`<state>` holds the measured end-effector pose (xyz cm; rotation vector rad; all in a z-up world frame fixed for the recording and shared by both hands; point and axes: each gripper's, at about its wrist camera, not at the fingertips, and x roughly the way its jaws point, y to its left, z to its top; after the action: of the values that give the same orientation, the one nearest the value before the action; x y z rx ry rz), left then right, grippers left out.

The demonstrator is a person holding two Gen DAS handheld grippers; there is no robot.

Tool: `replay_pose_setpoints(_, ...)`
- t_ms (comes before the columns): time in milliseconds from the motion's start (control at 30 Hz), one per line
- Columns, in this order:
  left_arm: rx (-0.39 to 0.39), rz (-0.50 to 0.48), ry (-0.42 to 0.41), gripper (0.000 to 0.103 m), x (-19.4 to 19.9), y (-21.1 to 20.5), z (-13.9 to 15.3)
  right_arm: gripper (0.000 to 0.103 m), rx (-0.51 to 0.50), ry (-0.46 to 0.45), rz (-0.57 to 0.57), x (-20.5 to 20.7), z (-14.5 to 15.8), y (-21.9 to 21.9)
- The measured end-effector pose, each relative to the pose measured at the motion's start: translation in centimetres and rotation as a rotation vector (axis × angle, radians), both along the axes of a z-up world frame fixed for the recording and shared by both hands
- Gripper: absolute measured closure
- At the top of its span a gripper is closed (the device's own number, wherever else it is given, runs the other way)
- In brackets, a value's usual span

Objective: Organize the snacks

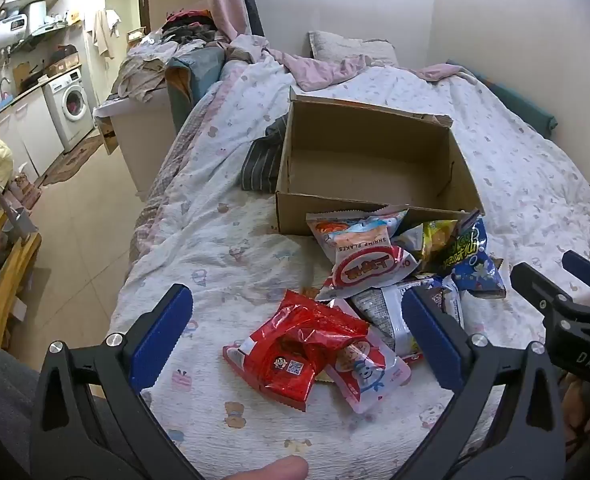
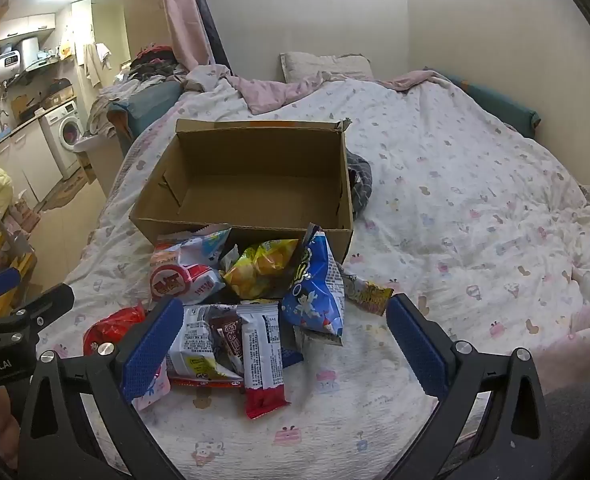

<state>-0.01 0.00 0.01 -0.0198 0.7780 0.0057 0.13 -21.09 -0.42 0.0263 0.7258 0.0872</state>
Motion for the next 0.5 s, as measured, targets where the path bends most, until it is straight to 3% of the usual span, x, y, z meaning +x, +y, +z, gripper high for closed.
replay_pose_setpoints(500,-0.014,-0.001,0.005,0.000,-0.20,0.32,-0.38,0.000,-0.005,-0.004,0.000,-0.02,-0.05,0.07)
